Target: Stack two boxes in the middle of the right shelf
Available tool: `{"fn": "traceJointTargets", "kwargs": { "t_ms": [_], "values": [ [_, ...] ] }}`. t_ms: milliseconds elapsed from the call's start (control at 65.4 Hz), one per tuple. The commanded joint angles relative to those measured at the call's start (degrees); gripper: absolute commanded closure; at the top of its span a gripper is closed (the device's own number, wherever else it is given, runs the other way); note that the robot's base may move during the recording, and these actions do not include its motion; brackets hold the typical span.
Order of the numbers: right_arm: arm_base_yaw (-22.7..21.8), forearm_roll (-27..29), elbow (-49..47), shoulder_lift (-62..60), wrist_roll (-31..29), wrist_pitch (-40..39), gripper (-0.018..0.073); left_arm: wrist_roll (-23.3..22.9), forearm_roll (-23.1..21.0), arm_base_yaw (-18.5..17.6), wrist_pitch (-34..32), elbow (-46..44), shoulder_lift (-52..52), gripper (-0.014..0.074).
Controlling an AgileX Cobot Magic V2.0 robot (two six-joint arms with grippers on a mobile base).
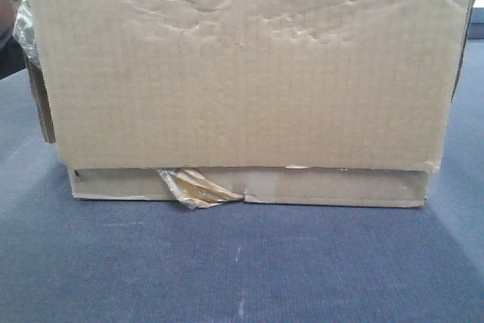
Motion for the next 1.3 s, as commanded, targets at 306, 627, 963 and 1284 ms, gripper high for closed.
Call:
{"fn": "traceJointTargets", "kwargs": {
  "t_ms": [306,627,963,1284],
  "values": [
    [0.07,-0.72,-0.46,0.13,-0.08,-0.67,-0.0001,-9.8,-5.54,-19.24,-0.43,-12.4,-0.97,0.0708],
    [0.07,-0.72,-0.46,0.13,-0.08,-0.67,-0.0001,-16.29,-0.37,-34.99,-0.52,-12.3,9.71,0.0708],
    [0.07,-0.72,-0.46,0.13,-0.08,-0.67,-0.0001,-20.08,1.69,-35.63,1.92,-12.3,18.8,0.0708],
    [0.07,-0.72,-0.46,0.13,-0.08,-0.67,-0.0001,-20.08,0.5,-35.63,3.93,-12.3,19.72,0.0596]
  ]
}}
